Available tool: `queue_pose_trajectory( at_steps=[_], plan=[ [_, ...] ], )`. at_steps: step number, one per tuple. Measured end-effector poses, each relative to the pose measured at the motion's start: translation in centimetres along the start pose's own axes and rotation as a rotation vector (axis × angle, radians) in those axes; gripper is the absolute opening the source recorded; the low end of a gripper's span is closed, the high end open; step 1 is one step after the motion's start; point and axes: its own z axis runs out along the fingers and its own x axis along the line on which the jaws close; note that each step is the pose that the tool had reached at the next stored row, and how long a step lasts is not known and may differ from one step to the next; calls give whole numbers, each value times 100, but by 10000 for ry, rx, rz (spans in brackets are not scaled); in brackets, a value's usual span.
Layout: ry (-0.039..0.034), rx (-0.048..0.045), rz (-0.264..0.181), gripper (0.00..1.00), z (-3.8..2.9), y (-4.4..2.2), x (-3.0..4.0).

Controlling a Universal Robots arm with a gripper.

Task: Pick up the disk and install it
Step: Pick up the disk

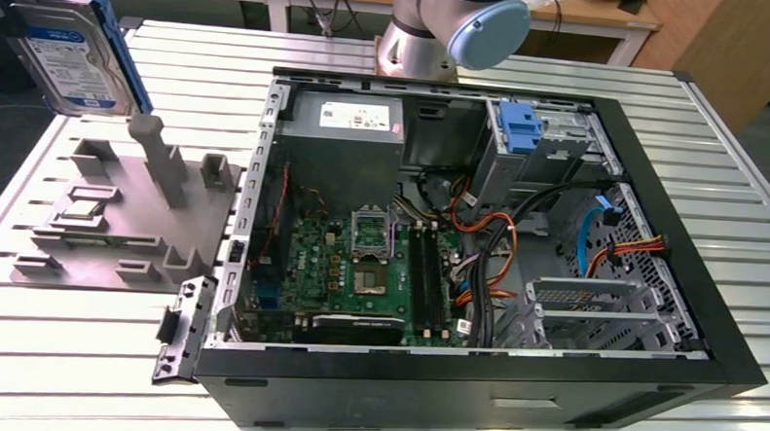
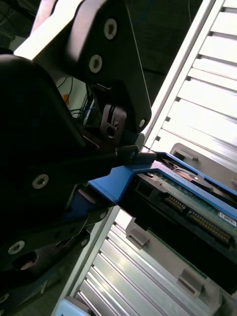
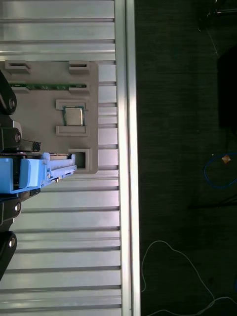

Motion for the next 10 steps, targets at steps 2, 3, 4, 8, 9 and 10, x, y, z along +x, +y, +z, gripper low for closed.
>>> queue_pose_trajectory(
  at_steps=[2, 3, 4, 8, 9, 10],
  plan=[
    [0, -1, 0, 37, -4, 0, 0],
    [0, 0, 0, 37, -4, 0, 0],
    [0, 0, 0, 37, -6, 0, 0],
    [0, -2, 0, 37, -21, 1, -1],
    [1, -1, 0, 37, -24, 1, -1],
    [0, -1, 0, 37, -27, 1, -1]
  ],
)
